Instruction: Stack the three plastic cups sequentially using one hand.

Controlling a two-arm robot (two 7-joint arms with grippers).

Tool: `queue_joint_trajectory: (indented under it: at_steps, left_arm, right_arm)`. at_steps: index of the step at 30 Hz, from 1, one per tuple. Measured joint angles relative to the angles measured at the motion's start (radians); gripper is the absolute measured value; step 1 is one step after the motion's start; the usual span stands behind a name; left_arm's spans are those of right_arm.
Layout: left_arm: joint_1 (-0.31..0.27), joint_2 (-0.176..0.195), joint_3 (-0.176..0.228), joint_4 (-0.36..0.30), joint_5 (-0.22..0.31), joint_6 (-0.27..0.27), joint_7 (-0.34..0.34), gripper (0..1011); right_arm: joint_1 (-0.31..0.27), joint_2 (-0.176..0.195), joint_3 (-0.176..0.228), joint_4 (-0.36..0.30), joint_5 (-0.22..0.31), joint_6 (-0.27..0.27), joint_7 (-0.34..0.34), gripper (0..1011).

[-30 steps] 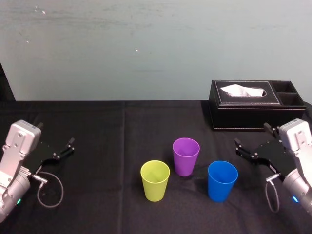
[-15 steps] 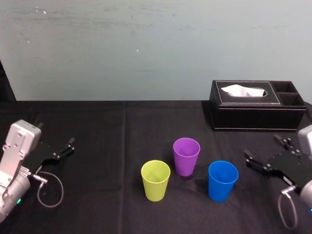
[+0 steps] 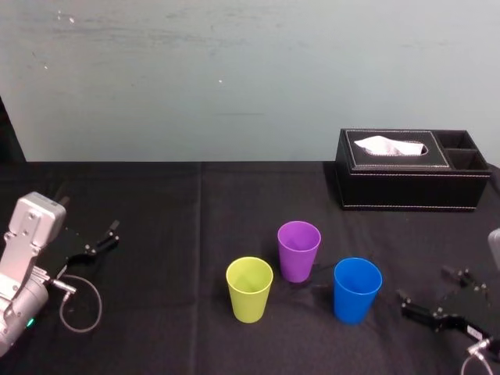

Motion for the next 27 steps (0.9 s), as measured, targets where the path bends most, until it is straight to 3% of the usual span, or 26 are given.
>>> queue_joint_trajectory:
  at_steps: [4, 12, 27]
  left_arm:
    - [0.0, 0.0, 0.0, 0.0, 0.0, 0.0, 0.0, 1000]
    - [0.0, 0.0, 0.0, 0.0, 0.0, 0.0, 0.0, 1000]
    - [0.0, 0.0, 0.0, 0.0, 0.0, 0.0, 0.0, 1000]
  right_arm:
    - [-0.024, -0.011, 0.004, -0.021, 0.03, 0.054, 0.023, 1004]
    - [-0.035, -0.036, -0.004, -0.037, 0.038, 0.091, 0.053, 1004]
    - [0.04, -0.107, -0.05, 0.002, -0.016, 0.106, 0.102, 1004]
